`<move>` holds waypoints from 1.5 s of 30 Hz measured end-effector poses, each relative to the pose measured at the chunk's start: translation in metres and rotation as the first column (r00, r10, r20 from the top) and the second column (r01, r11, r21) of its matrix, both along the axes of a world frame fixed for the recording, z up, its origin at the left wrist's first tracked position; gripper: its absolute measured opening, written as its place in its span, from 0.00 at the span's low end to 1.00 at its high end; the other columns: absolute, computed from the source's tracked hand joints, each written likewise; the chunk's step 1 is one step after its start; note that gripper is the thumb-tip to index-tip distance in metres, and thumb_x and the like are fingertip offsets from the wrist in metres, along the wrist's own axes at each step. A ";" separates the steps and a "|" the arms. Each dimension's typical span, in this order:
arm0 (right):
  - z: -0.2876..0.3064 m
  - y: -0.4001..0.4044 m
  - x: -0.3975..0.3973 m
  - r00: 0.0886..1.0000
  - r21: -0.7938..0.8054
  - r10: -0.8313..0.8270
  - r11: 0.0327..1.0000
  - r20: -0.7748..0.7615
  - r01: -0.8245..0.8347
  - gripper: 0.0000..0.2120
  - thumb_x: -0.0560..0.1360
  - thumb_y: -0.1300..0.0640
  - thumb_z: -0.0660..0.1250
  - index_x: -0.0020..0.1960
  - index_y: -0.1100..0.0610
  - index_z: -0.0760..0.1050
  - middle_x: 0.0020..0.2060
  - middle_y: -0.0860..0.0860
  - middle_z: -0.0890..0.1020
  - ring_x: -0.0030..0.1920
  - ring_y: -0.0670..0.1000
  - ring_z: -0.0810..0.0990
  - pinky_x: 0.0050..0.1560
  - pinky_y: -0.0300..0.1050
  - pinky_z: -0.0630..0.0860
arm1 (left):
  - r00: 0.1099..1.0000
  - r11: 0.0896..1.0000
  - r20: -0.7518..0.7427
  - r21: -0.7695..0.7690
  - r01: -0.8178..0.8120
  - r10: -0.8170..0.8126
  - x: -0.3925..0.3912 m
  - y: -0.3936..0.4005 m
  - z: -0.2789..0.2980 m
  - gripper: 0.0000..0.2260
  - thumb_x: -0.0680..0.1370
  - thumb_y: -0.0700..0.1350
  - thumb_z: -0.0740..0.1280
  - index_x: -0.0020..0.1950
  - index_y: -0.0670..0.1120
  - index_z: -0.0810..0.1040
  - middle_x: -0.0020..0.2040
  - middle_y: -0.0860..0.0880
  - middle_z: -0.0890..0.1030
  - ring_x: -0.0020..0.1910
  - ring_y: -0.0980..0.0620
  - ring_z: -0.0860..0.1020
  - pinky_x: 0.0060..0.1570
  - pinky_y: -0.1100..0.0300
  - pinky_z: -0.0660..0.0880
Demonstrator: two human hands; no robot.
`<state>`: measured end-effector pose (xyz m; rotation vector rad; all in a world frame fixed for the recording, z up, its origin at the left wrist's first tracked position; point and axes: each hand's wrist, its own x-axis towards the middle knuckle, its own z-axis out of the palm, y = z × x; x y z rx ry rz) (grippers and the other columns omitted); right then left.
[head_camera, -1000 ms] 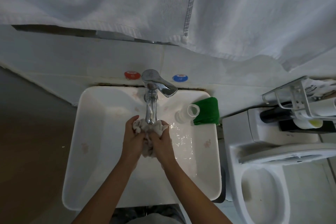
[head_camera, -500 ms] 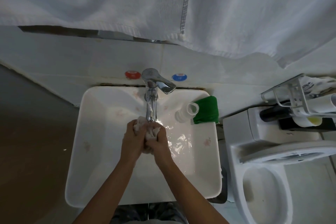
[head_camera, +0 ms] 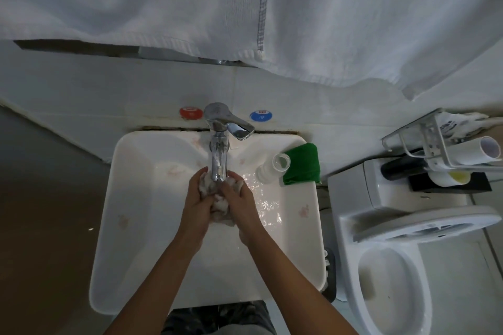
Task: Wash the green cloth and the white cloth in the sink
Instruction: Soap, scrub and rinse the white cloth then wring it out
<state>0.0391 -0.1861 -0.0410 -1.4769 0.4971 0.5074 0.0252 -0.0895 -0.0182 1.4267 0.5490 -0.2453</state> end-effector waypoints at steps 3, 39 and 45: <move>-0.001 0.004 -0.001 0.995 -0.045 -0.068 0.996 0.066 0.071 0.11 0.74 0.45 0.66 0.56 0.42 0.77 0.51 0.48 0.84 0.53 0.48 0.82 0.60 0.56 0.77 | 0.994 0.999 -0.103 0.011 -0.036 0.037 0.011 -0.009 -0.001 0.21 0.72 0.43 0.65 0.66 0.49 0.72 0.55 0.42 0.79 0.50 0.47 0.79 0.41 0.60 0.75; 0.011 -0.016 0.006 0.917 0.276 0.004 0.954 -0.399 0.116 0.25 0.75 0.37 0.64 0.60 0.55 0.80 0.53 0.54 0.85 0.54 0.52 0.83 0.52 0.47 0.79 | 0.999 0.984 -0.041 0.180 0.005 0.002 0.014 0.005 0.005 0.09 0.80 0.49 0.61 0.58 0.49 0.71 0.53 0.50 0.78 0.52 0.51 0.78 0.48 0.60 0.73; 0.017 -0.010 0.010 0.983 0.099 -0.045 0.993 -0.175 0.063 0.06 0.77 0.52 0.64 0.46 0.49 0.80 0.40 0.47 0.84 0.41 0.45 0.82 0.40 0.40 0.77 | 0.998 0.922 -0.059 0.384 0.043 -0.022 0.012 0.000 -0.010 0.25 0.78 0.58 0.57 0.72 0.48 0.62 0.67 0.42 0.71 0.62 0.43 0.74 0.62 0.43 0.72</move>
